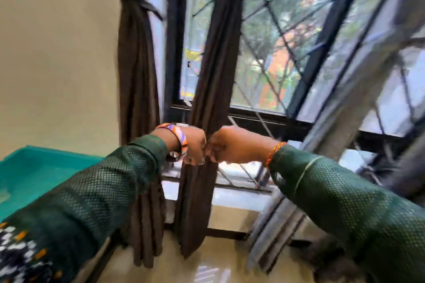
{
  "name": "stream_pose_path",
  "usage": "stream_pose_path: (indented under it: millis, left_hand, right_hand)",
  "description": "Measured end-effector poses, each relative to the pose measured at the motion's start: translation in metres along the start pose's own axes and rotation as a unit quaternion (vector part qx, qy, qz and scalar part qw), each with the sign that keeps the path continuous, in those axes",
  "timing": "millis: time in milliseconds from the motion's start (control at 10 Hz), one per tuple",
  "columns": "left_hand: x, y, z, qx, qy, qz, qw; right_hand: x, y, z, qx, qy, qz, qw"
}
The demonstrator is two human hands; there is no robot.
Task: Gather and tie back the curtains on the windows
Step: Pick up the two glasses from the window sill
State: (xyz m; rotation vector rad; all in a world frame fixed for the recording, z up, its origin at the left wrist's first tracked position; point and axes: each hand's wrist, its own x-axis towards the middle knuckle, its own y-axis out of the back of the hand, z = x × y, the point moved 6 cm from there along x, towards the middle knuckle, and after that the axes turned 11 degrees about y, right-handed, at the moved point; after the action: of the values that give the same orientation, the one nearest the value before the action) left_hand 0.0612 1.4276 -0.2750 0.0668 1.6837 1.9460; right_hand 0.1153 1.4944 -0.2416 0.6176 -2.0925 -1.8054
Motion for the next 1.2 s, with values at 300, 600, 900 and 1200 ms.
stream_pose_path:
  millis: [300,600,900,1200]
  left_hand:
    - [-0.005,-0.040,0.228,0.038,-0.176,-0.019,0.984]
    - [0.054,-0.128,0.374,0.040,-0.300,-0.109,0.947]
    - [0.218,-0.223,0.448,-0.085,-0.168,-0.168,0.968]
    - [0.375,-0.408,0.411,-0.401,0.202,-0.323,0.833]
  right_hand:
    - [-0.203,0.005,0.109,0.064,-0.190,0.062,0.978]
    - [-0.339,-0.066,0.224,0.169,-0.327,0.073,0.927]
    - [-0.361,-0.191,0.389,0.333,-0.410,0.084,0.845]
    - [-0.319,-0.361,0.520,0.582,-0.500,0.204,0.608]
